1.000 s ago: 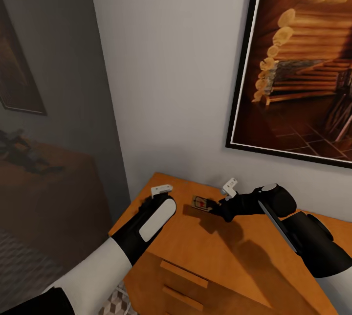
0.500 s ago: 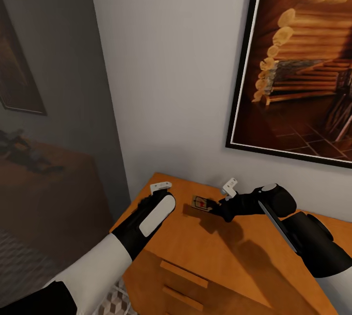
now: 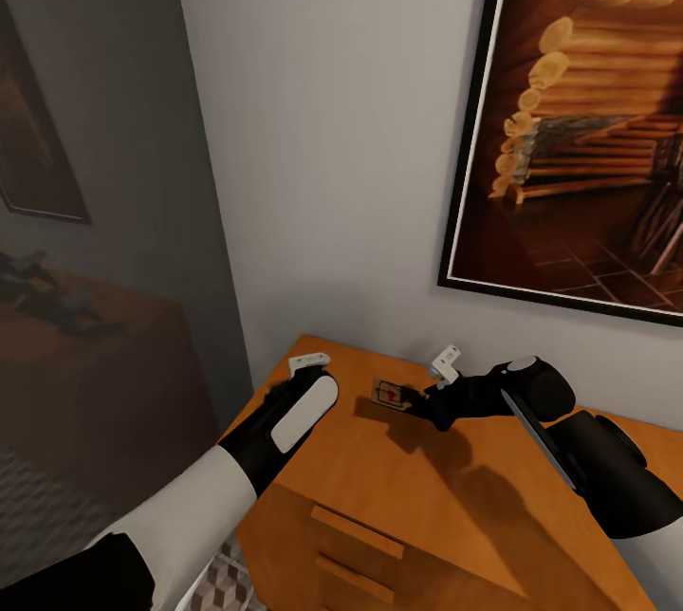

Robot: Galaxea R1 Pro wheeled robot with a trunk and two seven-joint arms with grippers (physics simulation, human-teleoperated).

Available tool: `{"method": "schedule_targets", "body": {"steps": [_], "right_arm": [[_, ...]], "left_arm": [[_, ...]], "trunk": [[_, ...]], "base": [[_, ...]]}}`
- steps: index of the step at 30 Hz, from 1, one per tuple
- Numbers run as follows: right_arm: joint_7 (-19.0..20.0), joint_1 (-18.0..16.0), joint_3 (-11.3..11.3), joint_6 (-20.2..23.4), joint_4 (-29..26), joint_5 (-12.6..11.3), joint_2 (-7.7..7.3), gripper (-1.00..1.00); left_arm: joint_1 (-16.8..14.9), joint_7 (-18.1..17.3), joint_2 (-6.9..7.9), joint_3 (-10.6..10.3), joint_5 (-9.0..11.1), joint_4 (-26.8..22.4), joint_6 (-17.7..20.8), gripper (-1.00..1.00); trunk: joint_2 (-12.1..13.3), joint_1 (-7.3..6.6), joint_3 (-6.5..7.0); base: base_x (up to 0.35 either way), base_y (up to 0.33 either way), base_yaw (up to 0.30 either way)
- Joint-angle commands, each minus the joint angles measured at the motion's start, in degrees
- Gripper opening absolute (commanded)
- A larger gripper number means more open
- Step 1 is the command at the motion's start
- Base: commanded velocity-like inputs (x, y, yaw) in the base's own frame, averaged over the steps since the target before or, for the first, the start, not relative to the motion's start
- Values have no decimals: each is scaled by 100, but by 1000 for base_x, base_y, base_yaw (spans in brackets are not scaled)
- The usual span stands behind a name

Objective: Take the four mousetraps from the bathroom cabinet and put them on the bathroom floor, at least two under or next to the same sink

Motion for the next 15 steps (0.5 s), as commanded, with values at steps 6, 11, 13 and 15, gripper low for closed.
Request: {"method": "schedule_targets", "body": {"steps": [6,11,13,15], "right_arm": [[11,-7,3,29,-6,-1,-4,-100],[11,-7,3,29,-6,-1,-6,-100],[11,-7,3,29,-6,-1,-6,-100],[11,-7,3,29,-6,-1,-4,-100]], "left_arm": [[-5,-82,0,-7,58,211,-141,100],[-5,-114,0,-7,71,316,-240,100],[-5,-138,0,-7,74,332,-253,100],[-5,-179,0,-7,76,341,-261,100]], "trunk": [[-3,1,-8],[-3,1,-8],[-3,1,-8],[-3,1,-8]], "base": [[0,0,0],[0,0,0],[0,0,0],[0,0,0]]}}
